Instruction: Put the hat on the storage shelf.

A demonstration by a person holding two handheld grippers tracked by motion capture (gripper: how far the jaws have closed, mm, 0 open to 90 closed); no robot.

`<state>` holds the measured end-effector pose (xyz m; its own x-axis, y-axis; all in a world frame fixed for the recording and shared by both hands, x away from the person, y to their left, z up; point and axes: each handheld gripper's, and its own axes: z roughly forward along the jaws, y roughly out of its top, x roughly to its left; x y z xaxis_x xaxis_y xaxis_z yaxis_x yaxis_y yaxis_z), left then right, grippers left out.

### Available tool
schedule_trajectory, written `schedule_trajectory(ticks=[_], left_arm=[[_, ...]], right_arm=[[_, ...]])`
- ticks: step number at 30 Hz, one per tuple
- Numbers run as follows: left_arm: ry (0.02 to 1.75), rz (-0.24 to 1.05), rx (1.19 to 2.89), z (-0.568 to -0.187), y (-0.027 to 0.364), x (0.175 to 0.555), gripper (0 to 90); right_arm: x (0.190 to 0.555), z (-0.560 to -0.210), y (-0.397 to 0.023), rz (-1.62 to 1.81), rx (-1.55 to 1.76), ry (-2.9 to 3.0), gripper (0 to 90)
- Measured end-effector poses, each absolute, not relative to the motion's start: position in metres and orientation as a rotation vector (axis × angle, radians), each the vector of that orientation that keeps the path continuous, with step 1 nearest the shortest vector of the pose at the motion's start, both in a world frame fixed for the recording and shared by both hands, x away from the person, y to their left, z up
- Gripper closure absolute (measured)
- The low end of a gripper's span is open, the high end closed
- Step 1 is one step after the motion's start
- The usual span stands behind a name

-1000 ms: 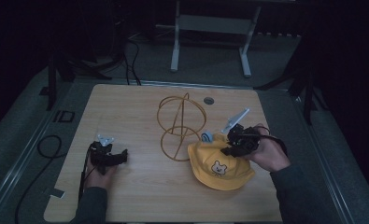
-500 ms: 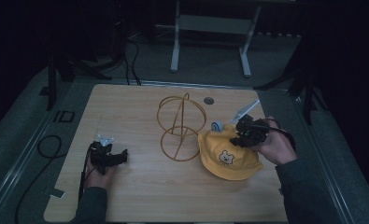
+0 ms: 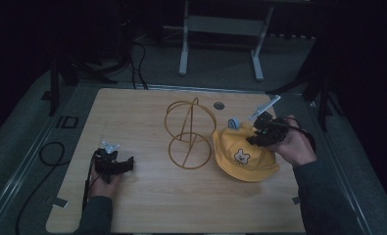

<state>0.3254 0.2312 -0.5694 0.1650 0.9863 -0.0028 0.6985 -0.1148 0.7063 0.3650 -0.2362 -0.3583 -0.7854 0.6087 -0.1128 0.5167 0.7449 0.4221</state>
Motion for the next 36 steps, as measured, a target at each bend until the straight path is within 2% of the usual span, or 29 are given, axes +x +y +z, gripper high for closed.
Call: schedule_trajectory(ticks=[36], left_arm=[[1.592,0.655,1.880,-0.569,0.231,0.325,13.6]], right_arm=[[0.383,-0.312,-0.257,0.667,0.902,2.622,76.6]])
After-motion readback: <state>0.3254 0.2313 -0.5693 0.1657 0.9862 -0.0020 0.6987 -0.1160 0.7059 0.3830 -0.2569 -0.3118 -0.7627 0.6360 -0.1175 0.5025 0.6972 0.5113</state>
